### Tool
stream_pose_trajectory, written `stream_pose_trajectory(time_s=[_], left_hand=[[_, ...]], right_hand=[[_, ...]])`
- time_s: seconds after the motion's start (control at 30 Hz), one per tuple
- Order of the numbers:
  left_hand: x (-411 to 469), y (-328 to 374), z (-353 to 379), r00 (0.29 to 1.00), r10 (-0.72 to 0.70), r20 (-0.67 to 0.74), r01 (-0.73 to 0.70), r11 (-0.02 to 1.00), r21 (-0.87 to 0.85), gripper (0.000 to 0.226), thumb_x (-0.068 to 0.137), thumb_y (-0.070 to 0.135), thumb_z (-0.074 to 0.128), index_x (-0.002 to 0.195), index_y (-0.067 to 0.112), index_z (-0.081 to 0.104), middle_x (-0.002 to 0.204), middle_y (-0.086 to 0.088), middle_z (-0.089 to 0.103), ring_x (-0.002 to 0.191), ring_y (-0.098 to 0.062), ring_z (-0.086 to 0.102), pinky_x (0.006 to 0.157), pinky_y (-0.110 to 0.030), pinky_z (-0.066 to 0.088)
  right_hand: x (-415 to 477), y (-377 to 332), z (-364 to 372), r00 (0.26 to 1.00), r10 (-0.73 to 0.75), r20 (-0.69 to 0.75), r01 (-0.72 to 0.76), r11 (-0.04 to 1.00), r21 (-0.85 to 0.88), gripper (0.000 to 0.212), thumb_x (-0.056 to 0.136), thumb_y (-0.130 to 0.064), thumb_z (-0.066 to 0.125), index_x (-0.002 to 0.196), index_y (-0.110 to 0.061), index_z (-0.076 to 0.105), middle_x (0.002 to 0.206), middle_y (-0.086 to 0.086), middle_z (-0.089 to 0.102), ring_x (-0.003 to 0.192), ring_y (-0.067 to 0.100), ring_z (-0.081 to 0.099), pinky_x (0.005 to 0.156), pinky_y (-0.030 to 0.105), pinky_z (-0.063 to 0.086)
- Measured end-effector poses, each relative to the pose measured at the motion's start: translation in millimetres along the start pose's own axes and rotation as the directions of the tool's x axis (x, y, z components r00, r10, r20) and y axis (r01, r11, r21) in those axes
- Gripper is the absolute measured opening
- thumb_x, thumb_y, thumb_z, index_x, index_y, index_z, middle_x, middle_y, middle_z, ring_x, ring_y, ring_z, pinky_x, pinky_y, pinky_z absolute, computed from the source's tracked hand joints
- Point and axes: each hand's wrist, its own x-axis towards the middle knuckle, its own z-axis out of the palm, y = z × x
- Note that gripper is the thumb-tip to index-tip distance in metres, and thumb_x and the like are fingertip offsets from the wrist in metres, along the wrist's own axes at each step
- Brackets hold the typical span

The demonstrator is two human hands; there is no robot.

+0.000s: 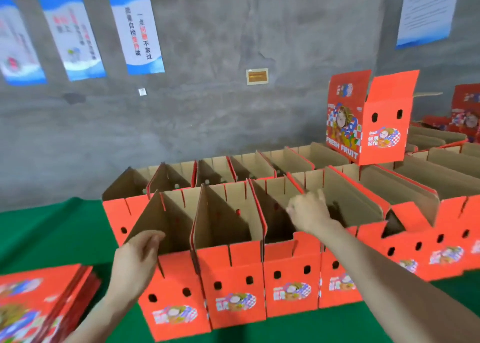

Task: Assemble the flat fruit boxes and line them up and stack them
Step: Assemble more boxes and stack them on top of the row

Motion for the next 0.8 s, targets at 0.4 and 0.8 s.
stream_pose_trajectory(time_s=[0.4, 0.8], left_hand=[[-172.3, -272.1, -193.3, 0.720, -0.666, -0.194, 0.694, 0.694, 0.194, 0.054, 0.083, 0.028, 0.067, 0.121, -0.008, 0.056, 0.124, -0.033, 0.054, 0.110, -0.046, 0.054, 0.096, -0.052, 0.041], [-125.4, -352.3, -185.1, 0.814, -0.513, 0.272, 0.253, 0.735, 0.629, 0.065, 0.099, 0.051, 0.025, 0.152, 0.023, 0.001, 0.160, 0.002, -0.009, 0.147, -0.021, -0.010, 0.118, -0.047, 0.000]], right_hand=[[-185.9, -303.5, 29.6, 0.925, -0.317, -0.209, 0.363, 0.573, 0.735, 0.011, 0.086, -0.008, 0.064, 0.094, -0.007, 0.071, 0.094, 0.000, 0.072, 0.088, 0.014, 0.064, 0.082, 0.017, 0.041], [-205.1, -379.5, 66.0, 0.947, -0.311, 0.077, 0.178, 0.710, 0.681, 0.013, 0.091, -0.012, 0.060, 0.100, -0.014, 0.070, 0.091, -0.014, 0.065, 0.090, 0.003, 0.060, 0.079, 0.000, 0.035]])
